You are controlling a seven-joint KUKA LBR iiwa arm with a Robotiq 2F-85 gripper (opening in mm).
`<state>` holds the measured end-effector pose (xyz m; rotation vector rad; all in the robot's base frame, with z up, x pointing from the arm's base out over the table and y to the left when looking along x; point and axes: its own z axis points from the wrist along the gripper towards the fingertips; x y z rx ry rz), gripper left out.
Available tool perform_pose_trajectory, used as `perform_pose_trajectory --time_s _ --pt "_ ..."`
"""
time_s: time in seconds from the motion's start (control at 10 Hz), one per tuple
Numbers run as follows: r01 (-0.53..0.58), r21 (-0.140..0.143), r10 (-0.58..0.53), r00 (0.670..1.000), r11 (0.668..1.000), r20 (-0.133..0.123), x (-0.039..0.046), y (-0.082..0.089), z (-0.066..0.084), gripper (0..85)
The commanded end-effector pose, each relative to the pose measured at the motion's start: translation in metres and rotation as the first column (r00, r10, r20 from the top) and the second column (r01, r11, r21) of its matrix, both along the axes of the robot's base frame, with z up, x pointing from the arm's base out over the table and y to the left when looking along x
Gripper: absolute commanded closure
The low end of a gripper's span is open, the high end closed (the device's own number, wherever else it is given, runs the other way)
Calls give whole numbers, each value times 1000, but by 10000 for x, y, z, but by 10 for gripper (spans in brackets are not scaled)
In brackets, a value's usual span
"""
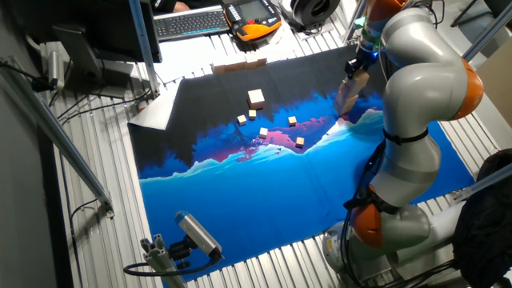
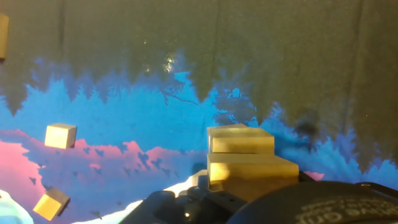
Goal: Stack the blocks in a vertical line of five
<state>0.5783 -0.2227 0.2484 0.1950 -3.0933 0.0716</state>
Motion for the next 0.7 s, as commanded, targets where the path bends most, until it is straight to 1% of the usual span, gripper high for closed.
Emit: perform_pose_trajectory --time_s 0.0,0.1,0.2,0.4,0.5,0.6 --pt "-3 3 3 1000 1000 5 20 -2 -20 850" --pt "-5 7 4 1000 1000 11 41 -4 -29 850" --pt "-6 6 6 1000 1000 17 51 -1 -36 850" --pt "-13 3 13 1000 1000 21 47 -7 -32 850" --pt "-15 1 15 999 1000 29 49 -7 -35 850" --pt "-21 0 21 999 1000 42 55 -12 -41 850"
